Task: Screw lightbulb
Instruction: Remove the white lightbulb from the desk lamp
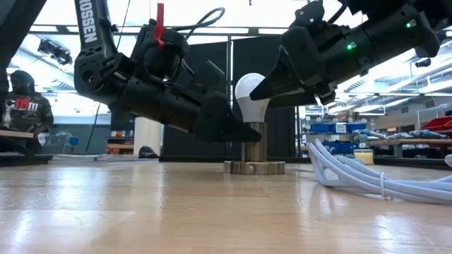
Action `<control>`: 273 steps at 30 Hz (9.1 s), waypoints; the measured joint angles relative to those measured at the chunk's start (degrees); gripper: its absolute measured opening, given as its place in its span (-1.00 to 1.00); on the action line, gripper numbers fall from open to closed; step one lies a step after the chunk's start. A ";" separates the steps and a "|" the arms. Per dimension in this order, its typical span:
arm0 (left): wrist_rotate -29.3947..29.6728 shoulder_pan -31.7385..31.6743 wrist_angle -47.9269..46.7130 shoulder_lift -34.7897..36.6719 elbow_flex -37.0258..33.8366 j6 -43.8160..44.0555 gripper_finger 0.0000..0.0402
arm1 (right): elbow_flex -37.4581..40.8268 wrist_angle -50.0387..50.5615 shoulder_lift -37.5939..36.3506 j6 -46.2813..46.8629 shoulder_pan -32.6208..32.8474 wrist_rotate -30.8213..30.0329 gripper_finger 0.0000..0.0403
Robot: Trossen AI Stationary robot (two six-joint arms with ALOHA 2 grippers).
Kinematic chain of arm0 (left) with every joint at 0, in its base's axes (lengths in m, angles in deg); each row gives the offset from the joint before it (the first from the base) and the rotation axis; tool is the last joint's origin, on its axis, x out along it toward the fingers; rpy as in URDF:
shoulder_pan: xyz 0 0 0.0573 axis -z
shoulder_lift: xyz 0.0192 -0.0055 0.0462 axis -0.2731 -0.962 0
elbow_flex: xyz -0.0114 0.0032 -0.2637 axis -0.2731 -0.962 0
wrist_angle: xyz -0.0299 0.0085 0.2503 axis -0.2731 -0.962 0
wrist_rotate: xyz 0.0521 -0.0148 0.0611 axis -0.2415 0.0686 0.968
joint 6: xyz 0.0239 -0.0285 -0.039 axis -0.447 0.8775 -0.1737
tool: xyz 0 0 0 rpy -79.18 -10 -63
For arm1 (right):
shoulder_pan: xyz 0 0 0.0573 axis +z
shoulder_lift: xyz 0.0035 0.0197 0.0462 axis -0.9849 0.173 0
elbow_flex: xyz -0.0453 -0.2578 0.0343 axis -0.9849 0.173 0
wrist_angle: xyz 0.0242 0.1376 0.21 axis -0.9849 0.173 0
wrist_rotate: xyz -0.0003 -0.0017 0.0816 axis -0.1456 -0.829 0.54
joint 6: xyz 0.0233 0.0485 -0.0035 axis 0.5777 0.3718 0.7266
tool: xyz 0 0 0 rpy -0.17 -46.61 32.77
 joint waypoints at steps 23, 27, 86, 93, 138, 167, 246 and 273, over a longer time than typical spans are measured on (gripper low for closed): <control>-1.43 -1.55 1.34 0.00 0.02 0.36 0.24 | 0.00 -0.32 0.02 1.55 -0.79 -1.57 0.85; -1.58 -2.23 1.30 0.00 0.02 -0.18 0.37 | 0.00 -0.38 0.02 1.55 -0.93 -1.29 0.85; -9.72 -3.27 0.01 0.09 1.44 -2.54 0.00 | -3.28 5.41 0.13 -7.48 -8.04 12.26 0.28; -14.29 -3.25 -0.12 0.09 1.42 -3.11 0.00 | -3.28 5.55 0.13 -11.92 -9.55 22.38 0.25; -20.11 -3.14 -1.39 -0.02 1.42 -2.39 0.00 | -24.77 56.20 -4.11 -2.27 -11.03 32.85 0.76; -16.91 -3.14 -1.50 -0.02 1.40 -1.39 0.00 | -53.32 86.11 13.43 0.72 -11.25 33.77 0.73; -16.59 -3.14 -2.18 0.02 1.36 0.17 0.00 | -63.65 92.36 23.98 5.16 -16.65 44.64 0.33; -16.45 -3.18 -2.15 -0.02 1.38 0.00 0.00 | -63.65 93.33 23.98 -69.37 -16.53 37.78 0.45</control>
